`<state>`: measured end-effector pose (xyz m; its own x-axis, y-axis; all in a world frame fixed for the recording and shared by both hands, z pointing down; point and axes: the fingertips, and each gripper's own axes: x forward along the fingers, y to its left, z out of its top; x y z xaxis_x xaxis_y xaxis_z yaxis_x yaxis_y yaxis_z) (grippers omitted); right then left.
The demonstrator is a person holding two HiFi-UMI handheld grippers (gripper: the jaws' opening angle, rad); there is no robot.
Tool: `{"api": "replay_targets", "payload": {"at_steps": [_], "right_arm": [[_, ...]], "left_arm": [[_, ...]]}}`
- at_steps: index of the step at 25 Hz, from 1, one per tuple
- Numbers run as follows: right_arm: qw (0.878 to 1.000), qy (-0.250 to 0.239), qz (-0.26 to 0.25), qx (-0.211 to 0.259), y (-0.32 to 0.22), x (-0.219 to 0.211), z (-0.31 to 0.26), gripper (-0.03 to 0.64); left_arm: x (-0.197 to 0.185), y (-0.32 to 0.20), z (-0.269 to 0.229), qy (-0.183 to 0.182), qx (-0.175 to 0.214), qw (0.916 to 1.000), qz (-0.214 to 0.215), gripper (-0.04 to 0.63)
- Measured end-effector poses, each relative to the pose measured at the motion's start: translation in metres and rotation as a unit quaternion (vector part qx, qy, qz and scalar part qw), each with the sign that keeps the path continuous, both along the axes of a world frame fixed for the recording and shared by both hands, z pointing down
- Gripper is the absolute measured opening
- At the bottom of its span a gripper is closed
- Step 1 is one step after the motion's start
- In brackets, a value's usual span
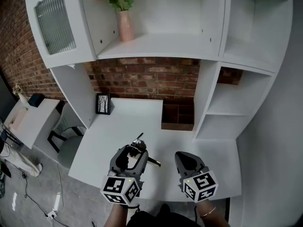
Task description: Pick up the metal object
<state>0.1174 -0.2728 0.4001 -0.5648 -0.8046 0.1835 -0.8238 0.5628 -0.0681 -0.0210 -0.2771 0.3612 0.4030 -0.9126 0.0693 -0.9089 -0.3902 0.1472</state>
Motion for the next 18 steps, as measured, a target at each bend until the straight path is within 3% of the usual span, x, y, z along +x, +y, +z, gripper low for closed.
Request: {"api": "replay_targets", "payload": {"at_steps": [11,18], "right_arm": [[1.0,0.012,0.005,0.024,0.006,0.008,-0.013,0.005],[0.999,0.001,0.023,0.036,0.01,0.03,-0.019,0.005]], "left_arm": [[0.0,0.008,-0.001,0.002,0.001,0.9999,-0.014,0.291],[0.018,0.009,0.004,-0.014,-0.002,0.9999,-0.001,0.291]]}}
